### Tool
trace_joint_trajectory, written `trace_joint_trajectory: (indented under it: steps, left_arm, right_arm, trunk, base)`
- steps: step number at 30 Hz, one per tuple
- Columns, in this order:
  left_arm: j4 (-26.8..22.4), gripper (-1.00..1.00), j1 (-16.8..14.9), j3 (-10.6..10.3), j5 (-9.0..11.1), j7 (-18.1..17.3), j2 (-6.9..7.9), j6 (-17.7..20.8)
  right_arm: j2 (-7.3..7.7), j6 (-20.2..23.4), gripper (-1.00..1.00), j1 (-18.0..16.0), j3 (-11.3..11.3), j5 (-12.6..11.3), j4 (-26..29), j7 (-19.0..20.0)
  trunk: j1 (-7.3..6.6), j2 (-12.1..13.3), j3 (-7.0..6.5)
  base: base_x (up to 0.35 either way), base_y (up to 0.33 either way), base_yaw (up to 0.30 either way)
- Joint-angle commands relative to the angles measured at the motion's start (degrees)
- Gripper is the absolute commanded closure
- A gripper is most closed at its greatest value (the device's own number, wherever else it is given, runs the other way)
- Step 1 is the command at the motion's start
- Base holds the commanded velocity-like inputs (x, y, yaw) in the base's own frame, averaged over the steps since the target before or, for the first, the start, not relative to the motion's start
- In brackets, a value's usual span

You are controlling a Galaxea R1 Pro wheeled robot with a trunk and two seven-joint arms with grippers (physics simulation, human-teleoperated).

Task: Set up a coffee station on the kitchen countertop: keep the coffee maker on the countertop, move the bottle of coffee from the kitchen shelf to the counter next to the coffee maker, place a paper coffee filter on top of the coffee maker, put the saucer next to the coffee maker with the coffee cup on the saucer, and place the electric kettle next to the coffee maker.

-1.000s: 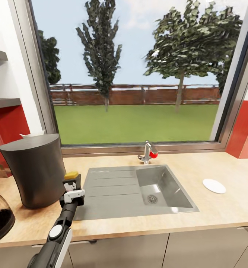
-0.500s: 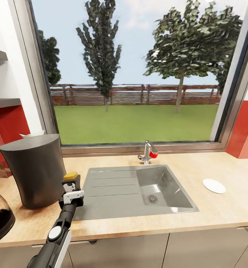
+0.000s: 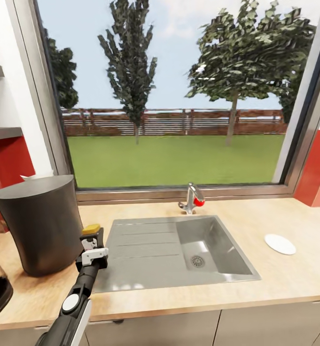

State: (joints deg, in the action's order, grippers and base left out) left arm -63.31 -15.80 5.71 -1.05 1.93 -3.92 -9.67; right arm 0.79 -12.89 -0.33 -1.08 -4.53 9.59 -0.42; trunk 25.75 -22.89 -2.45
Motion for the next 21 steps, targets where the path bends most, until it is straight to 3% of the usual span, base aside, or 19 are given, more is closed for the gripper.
trace_joint_trajectory:
  steps: [1, 21]
  left_arm:
    - [0.04, 1.00, -0.02, 0.07, -0.27, 0.16, -0.04, -0.17]
    - [0.11, 1.00, 0.17, 0.18, -0.27, 0.18, 0.05, -0.26]
  right_arm:
    - [0.00, -0.20, -1.00, -0.02, -0.15, -0.44, -0.08, -0.03]
    - [0.09, -0.20, -1.00, -0.02, -0.15, -0.40, -0.10, -0.10]
  trunk:
    - [0.04, -0.04, 0.02]
    - [0.04, -0.04, 0.02]
  base:
    - [0.111, 0.000, 0.000]
    - [0.048, 0.030, 0.000]
